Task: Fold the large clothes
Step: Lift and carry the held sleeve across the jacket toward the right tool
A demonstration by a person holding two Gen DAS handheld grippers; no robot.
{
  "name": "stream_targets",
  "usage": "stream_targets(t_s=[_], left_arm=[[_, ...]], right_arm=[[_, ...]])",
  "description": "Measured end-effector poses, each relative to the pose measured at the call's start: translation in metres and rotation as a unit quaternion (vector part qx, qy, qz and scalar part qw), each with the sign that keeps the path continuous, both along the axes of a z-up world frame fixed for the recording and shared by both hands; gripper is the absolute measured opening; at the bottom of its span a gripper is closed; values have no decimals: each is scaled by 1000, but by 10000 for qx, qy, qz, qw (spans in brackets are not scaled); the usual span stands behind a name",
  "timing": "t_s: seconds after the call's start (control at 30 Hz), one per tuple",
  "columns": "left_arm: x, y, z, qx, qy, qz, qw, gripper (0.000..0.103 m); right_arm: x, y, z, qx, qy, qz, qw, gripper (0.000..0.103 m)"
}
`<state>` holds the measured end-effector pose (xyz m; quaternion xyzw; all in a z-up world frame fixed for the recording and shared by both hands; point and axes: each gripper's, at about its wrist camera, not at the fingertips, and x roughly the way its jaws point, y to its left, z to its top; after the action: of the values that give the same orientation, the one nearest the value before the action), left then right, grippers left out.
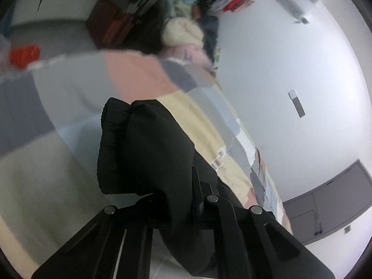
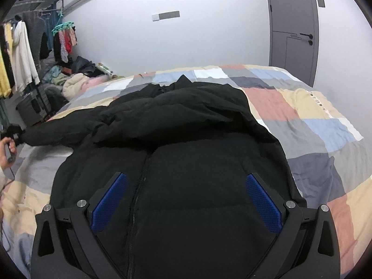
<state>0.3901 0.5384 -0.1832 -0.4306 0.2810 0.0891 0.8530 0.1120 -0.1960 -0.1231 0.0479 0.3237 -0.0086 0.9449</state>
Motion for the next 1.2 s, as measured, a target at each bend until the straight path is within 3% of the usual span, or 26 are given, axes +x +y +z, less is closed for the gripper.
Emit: stream_targets(t_s=[0.17,0.6,0.97,1.2], left_arm=[[-10,-19,57,452,-85,-67,9989,5],[-26,-95,175,1145,-174,-563,9917,4],[-37,-213,263,1798,-573,-1124,9756,4],[-41,-310,300,2144,-796,-1553,9610,4]], right_arm=[[-7,-1,5,-4,-100,124,9999,103],[-26,-11,20,214,-410,457,9979,103],[-34,-22,27,224,-643,691,9953,103],[-41,-37,34,255,-825,751,9934,103]])
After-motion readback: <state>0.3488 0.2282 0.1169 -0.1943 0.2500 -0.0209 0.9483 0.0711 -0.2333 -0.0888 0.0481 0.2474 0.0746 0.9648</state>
